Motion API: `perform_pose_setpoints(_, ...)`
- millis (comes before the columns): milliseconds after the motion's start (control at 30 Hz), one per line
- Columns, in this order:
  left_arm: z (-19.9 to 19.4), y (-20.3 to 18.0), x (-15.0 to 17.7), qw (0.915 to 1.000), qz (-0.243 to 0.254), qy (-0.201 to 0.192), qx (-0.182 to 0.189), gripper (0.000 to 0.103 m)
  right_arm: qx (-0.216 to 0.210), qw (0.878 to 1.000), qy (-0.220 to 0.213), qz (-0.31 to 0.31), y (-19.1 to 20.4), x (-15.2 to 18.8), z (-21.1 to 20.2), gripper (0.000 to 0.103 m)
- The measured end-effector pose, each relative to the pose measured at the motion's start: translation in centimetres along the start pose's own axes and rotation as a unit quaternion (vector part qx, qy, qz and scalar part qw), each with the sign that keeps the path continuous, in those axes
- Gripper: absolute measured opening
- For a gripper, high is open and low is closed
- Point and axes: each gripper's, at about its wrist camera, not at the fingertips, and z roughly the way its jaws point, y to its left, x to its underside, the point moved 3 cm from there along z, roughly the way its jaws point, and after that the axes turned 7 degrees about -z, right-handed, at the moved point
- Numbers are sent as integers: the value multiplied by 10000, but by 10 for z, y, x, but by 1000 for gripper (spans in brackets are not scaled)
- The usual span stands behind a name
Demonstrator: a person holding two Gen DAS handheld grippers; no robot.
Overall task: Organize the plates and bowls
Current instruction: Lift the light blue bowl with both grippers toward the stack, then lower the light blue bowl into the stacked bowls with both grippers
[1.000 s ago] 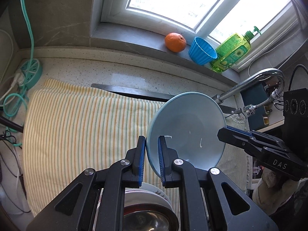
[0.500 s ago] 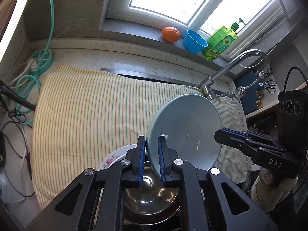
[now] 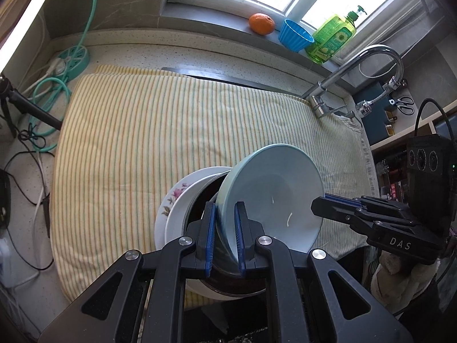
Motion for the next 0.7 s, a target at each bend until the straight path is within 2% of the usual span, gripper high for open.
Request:
perform_pose_setpoints(300, 8, 7, 14, 9997, 60, 245, -41, 11, 16, 9996, 211, 160, -1, 22, 18, 8)
perform_pose_setpoints(700, 16, 9, 16, 9990, 65, 438, 16, 11, 24, 9993, 297, 244, -2, 29, 25, 8)
